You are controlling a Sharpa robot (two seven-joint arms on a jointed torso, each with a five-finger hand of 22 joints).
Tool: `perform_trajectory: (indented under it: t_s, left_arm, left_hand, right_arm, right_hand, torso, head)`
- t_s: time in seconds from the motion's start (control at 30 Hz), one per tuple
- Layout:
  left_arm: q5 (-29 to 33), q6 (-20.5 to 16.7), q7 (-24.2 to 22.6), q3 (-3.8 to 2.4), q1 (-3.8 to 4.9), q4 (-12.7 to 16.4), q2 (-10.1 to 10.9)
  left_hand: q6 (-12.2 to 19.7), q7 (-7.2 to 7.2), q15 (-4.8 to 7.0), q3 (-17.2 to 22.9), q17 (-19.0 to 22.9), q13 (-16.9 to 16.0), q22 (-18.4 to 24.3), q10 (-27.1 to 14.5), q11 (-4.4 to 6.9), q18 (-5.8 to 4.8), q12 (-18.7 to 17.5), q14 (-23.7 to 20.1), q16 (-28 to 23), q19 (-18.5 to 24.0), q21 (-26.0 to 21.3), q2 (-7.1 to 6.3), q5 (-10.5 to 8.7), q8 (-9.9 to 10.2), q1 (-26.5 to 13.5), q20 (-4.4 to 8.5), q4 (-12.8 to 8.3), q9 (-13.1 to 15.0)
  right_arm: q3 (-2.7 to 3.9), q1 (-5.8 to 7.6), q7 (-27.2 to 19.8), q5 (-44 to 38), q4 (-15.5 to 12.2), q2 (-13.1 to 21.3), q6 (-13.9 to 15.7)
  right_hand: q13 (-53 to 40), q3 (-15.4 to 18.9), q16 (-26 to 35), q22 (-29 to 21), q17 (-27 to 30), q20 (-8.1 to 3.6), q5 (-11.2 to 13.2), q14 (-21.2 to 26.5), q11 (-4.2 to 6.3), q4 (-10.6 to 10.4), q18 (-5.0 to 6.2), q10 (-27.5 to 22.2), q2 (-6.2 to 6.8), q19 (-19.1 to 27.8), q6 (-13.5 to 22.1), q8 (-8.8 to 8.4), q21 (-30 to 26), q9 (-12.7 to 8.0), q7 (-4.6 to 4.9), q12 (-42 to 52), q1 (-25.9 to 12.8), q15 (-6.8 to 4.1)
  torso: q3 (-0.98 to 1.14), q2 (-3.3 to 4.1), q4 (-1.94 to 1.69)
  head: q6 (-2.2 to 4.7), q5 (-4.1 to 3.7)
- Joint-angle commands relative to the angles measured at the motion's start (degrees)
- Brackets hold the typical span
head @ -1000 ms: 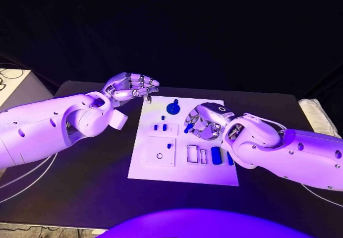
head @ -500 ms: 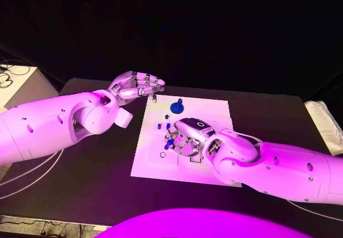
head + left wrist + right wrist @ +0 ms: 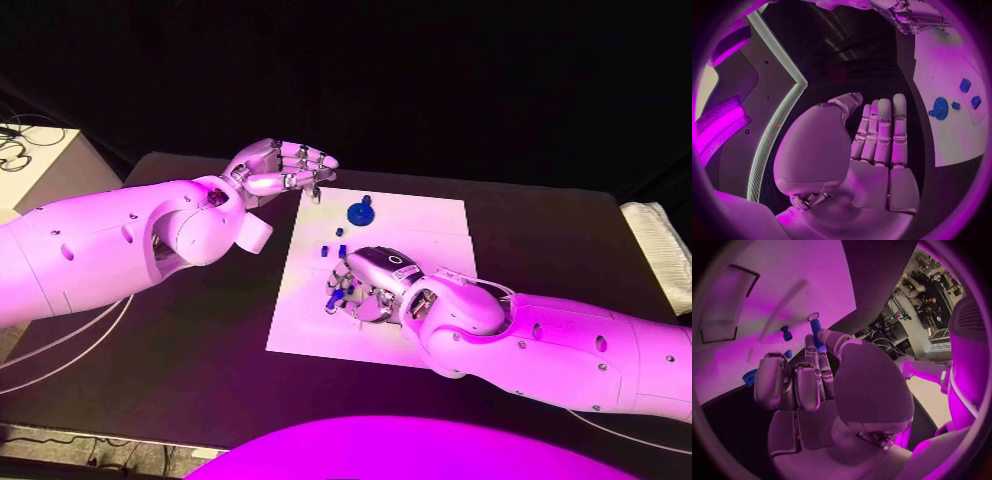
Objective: Assemble the parts on the task board
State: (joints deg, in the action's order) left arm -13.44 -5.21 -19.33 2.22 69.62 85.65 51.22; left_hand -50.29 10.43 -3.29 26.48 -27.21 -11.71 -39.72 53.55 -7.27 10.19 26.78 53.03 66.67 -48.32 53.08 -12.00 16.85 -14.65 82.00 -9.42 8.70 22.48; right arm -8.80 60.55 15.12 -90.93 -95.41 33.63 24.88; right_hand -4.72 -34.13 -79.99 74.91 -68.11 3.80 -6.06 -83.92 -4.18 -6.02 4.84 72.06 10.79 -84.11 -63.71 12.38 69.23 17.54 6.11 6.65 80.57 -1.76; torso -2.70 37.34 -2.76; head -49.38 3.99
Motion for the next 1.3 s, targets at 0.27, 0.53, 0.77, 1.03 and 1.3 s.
perform_trajectory:
  t_s: [0.27,0.53,0.77,1.03,1.3]
  left_arm:
    - [0.4,1.04,-0.12,-0.05,0.01,0.11,-0.14]
    - [0.4,1.03,-0.1,-0.05,0.01,0.11,-0.09]
    - [0.4,1.03,-0.08,-0.05,0.01,0.14,-0.06]
    - [0.4,1.06,-0.02,-0.05,0.02,0.17,-0.01]
    - [0.4,1.15,0.05,-0.05,0.02,0.19,0.0]
  left_hand:
    - [-0.24,0.06,-0.3,-0.17,-0.01,0.08,0.09,-0.51,0.01,0.34,-0.18,0.04,-0.27,-0.44,-0.21,0.18,-0.06,-0.3,0.56,0.14,0.07,-0.08]
    - [-0.24,0.06,-0.3,-0.17,-0.01,0.08,0.09,-0.51,0.01,0.34,-0.18,0.04,-0.27,-0.44,-0.21,0.18,-0.06,-0.3,0.56,0.14,0.07,-0.08]
    - [-0.27,0.06,-0.29,-0.29,-0.03,0.12,0.13,-0.55,0.0,0.34,-0.17,0.05,-0.32,-0.54,-0.27,0.22,-0.08,-0.36,0.74,0.16,0.09,-0.09]
    - [-0.27,0.06,-0.29,-0.29,-0.03,0.12,0.13,-0.55,0.0,0.34,-0.17,0.05,-0.32,-0.54,-0.27,0.22,-0.08,-0.36,0.74,0.16,0.09,-0.09]
    - [-0.27,0.06,-0.29,-0.29,-0.03,0.12,0.13,-0.55,0.0,0.34,-0.17,0.05,-0.32,-0.54,-0.27,0.22,-0.08,-0.36,0.74,0.16,0.09,-0.09]
  right_arm:
    - [-0.15,-0.35,0.29,-1.91,0.54,-0.54,-2.23]
    - [-0.22,-0.41,0.82,-2.84,0.96,-0.63,-3.2]
    - [-0.3,-0.58,2.26,-4.83,1.17,-1.09,-3.56]
    - [-0.38,-0.97,3.13,-6.28,1.3,-1.76,-3.73]
    - [-0.53,-1.16,1.73,-6.09,1.55,-2.37,-3.77]
  right_hand:
    - [-0.05,-0.07,-0.11,5.77,0.06,-0.35,-0.15,-1.8,1.62,0.59,-1.04,1.97,-0.33,-2.24,-0.07,0.83,-0.29,4.05,0.24,-0.24,-0.07,-0.28]
    - [-0.05,-0.07,-0.11,5.77,0.06,-0.35,-0.15,-1.8,1.62,0.59,-1.04,1.97,-0.33,-2.24,-0.07,0.83,-0.29,4.05,0.24,-0.24,-0.07,-0.28]
    - [-0.07,-0.13,-0.1,5.77,0.07,-0.34,-0.15,-1.8,1.61,0.75,-1.04,1.97,-0.28,-2.23,0.0,0.87,-0.31,4.14,0.26,-0.33,-0.18,-0.26]
    - [-0.09,-0.23,-0.06,5.82,0.12,-0.32,-0.13,-1.77,1.56,1.1,-1.05,1.93,-0.06,-2.23,0.18,0.9,-0.26,4.28,0.33,-0.53,-0.42,-0.22]
    - [0.25,-0.45,0.04,5.07,0.27,0.19,-0.16,-1.7,0.54,1.55,-0.79,-0.81,2.77,-1.67,2.79,-0.39,-2.27,4.1,1.23,-2.68,-3.48,0.71]
  torso:
    - [0.01,-0.07,0.05]
    - [0.0,-0.06,0.03]
    - [0.01,-0.02,0.02]
    - [-0.03,-0.03,-0.03]
    - [-0.02,-0.07,0.03]
  head:
    - [-0.29,0.2]
    - [-0.34,0.13]
    - [-0.38,0.08]
    - [-0.45,0.04]
    - [-0.52,0.11]
